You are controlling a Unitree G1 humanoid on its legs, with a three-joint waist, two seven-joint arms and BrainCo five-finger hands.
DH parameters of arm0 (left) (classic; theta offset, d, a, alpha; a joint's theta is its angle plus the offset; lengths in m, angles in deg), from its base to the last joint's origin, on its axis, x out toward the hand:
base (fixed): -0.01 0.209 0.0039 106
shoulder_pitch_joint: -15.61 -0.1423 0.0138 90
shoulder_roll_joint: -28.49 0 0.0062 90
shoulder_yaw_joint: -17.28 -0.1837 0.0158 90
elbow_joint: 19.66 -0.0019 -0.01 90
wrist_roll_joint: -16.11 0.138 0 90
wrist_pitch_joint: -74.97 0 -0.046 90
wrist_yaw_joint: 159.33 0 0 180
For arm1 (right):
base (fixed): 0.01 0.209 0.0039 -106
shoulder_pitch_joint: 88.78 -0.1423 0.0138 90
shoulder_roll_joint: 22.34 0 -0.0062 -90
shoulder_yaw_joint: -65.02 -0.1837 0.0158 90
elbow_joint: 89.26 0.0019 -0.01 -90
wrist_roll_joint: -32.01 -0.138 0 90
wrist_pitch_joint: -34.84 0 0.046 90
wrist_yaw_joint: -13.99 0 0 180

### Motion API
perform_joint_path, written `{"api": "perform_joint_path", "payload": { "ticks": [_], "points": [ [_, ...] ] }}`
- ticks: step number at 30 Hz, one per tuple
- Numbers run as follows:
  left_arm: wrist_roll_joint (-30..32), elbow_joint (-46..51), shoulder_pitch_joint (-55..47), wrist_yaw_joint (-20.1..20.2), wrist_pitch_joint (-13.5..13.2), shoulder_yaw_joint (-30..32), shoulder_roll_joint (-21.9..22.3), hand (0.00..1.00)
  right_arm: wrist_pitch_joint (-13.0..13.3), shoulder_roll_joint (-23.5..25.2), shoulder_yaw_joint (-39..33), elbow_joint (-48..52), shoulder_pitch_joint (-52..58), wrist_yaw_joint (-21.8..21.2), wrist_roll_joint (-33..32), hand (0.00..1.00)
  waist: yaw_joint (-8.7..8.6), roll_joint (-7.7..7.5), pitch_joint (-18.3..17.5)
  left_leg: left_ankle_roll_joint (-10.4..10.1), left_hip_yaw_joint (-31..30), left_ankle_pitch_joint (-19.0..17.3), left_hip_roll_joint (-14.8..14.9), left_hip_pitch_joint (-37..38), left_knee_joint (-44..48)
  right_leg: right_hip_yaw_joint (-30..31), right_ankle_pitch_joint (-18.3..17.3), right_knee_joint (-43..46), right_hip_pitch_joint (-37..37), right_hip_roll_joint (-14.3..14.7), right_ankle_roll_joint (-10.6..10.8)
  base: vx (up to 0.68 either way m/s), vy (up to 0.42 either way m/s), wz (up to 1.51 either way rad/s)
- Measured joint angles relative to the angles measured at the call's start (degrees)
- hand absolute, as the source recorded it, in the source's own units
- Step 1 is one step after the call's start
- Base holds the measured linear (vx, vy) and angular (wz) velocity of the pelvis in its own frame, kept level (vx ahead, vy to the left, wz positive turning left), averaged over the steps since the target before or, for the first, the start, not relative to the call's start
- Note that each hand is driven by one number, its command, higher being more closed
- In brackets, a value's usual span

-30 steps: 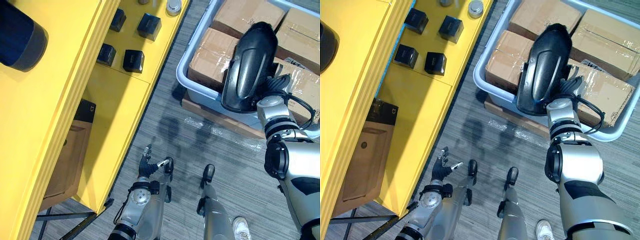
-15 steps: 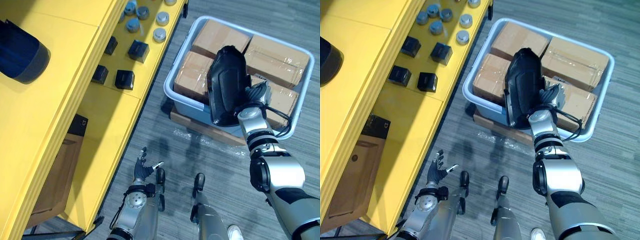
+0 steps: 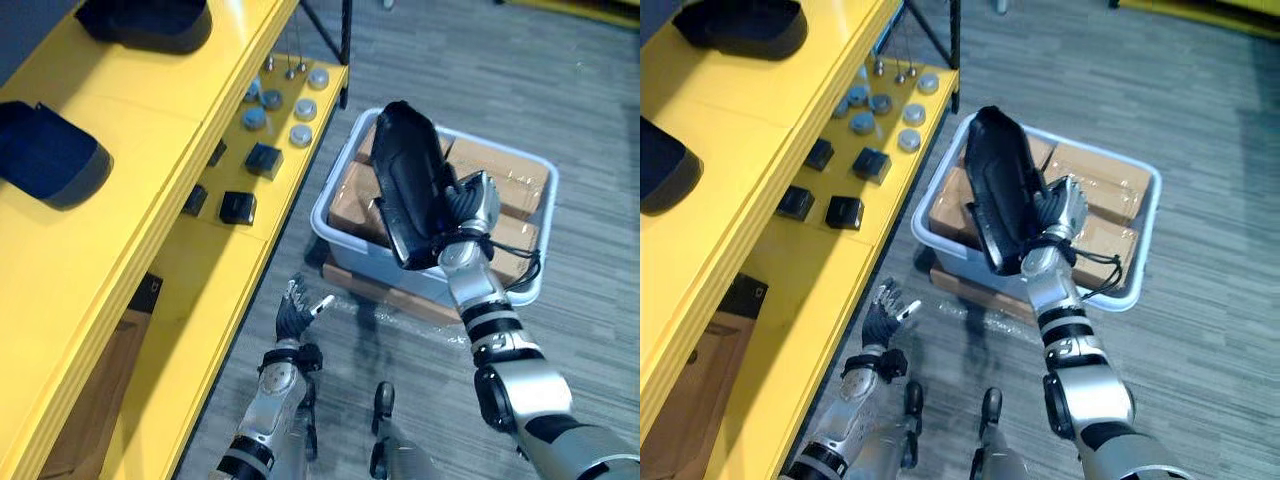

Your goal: Walk over and take plastic housings, then place them on the shelf

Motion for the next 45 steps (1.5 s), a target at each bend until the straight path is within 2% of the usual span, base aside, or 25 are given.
{"api": "perform_joint_path", "payload": {
  "ticks": [4,8,12,15,19,24,25,27,30,32,34,39,40,42,45],
  "points": [
    [-6.8,1.3,0.7,1.4,-0.1,-1.4,0.2,0.00,0.2,2.4,3.1,10.6,8.5,-0.5,1.5,1.00,-0.98,-1.03,-3.1,-0.3,1.0,-0.1,0.1,4.1,-2.5,0.3,-1.0,0.0,2.4,0.2,0.0,0.07,0.044,-0.12],
    [-9.6,2.9,0.8,2.1,-0.1,-2.0,0.2,0.00,1.4,4.0,4.9,18.4,16.1,-1.3,3.6,1.00,-1.58,-1.13,-6.2,-0.6,1.1,0.1,0.1,6.9,-4.8,0.2,-1.6,0.0,4.1,0.4,-0.2,0.06,0.040,-0.04],
    [-10.1,3.6,0.9,2.1,0.0,-2.6,0.2,0.00,2.2,4.6,6.9,22.9,19.2,-2.9,3.8,1.00,-1.98,-1.31,-7.5,-0.7,0.8,0.2,0.1,9.2,-6.0,-0.1,-1.9,0.0,5.9,0.4,-0.2,0.02,0.038,0.03],
    [-12.6,3.7,1.4,2.3,0.2,-3.2,0.0,0.00,4.1,5.2,9.2,26.6,21.4,-4.3,3.7,1.00,-2.30,-1.46,-8.0,-0.7,0.0,0.5,0.0,10.6,-6.7,-0.4,-2.0,0.0,7.3,0.4,-0.2,0.01,0.029,0.11],
    [-15.2,3.7,1.5,2.6,0.6,-3.7,0.1,0.00,6.1,6.9,12.7,27.5,24.3,-6.2,3.5,1.00,-2.30,-1.99,-10.7,-0.8,-0.6,0.9,-0.1,11.1,-7.6,-0.9,-2.5,0.0,7.8,0.4,-0.1,0.00,0.009,0.09],
    [-16.1,3.7,1.4,2.4,1.2,-3.8,-0.9,0.00,6.6,7.5,14.7,31.6,27.2,-7.5,2.3,1.00,-2.26,-2.29,-11.4,-0.9,-2.0,1.3,-0.3,12.1,-7.9,-2.1,-3.1,0.0,9.4,0.2,-0.1,-0.02,0.002,0.14],
    [-16.1,3.6,1.4,2.0,1.2,-3.7,-1.1,1.00,6.9,7.8,15.6,32.0,27.7,-7.6,1.2,1.00,-2.25,-2.47,-11.9,-1.1,-2.0,1.3,-0.3,12.1,-8.1,-2.1,-3.4,-0.1,9.4,0.2,-0.3,-0.02,-0.004,0.04],
    [-16.1,3.6,1.4,1.3,1.2,-3.7,-1.4,1.00,7.1,7.9,16.6,33.7,29.2,-7.4,0.9,1.00,-2.23,-2.52,-12.4,-1.3,-2.1,1.4,-0.3,12.1,-8.3,-2.2,-3.6,-0.1,9.4,0.2,-0.4,0.00,0.000,0.00],
    [-16.0,3.7,1.4,-2.5,1.0,-3.5,-0.8,1.00,7.1,8.0,17.7,36.3,32.0,-6.8,-0.1,1.00,-2.35,-2.54,-13.0,-1.2,-2.1,1.6,-0.4,12.9,-8.8,-2.7,-4.4,0.0,9.8,0.2,-0.5,0.00,0.000,0.00],
    [-16.0,4.8,1.4,-6.0,-0.1,-3.0,-0.1,1.00,7.1,8.1,18.4,37.6,34.6,-5.7,-2.4,1.00,-2.51,-2.52,-14.3,-1.3,-2.0,1.5,-0.5,12.9,-8.8,-2.7,-4.5,0.0,9.8,0.2,-0.5,0.00,0.000,0.00],
    [-14.4,5.5,1.3,-7.9,-1.1,-1.5,0.0,1.00,7.8,8.1,19.4,38.5,36.0,-4.9,-3.8,1.00,-2.98,-2.52,-14.7,-1.3,-1.9,1.6,-0.5,13.4,-8.8,-2.7,-4.6,0.0,10.1,0.2,-0.5,0.00,0.000,0.00],
    [-11.5,8.0,0.6,-9.2,-1.6,0.6,0.1,1.00,9.0,8.1,20.9,40.5,37.9,-4.9,-6.1,1.00,-3.42,-2.49,-15.4,-2.0,-1.3,1.0,-0.4,14.8,-8.8,-2.0,-5.1,0.1,10.8,0.3,-0.6,0.00,0.001,-0.07],
    [-11.5,8.2,0.4,-9.1,-1.6,0.7,0.1,1.00,9.4,8.0,21.0,40.6,38.1,-4.9,-6.3,0.00,-3.51,-2.46,-15.7,-2.0,-1.2,1.0,-0.4,14.8,-8.8,-1.9,-5.1,0.1,10.8,0.4,-0.6,0.01,-0.004,-0.06],
    [-11.5,8.9,0.2,-9.2,-1.6,1.9,0.5,1.00,11.2,8.0,22.2,40.8,39.0,-5.1,-8.1,0.00,-3.69,-2.47,-16.1,-2.1,-1.0,0.9,-0.3,15.0,-8.8,-1.8,-5.2,0.1,10.9,0.5,-0.6,0.00,-0.006,-0.05],
    [-11.5,10.4,0.3,-10.7,-2.7,8.6,2.6,1.00,13.4,7.8,25.6,40.8,43.3,-6.4,-9.4,0.00,-3.94,-2.41,-16.2,-2.3,-0.9,0.7,-0.2,15.3,-8.8,-1.8,-5.3,0.1,11.1,0.7,-0.8,0.00,-0.002,-0.02]
  ]
}}
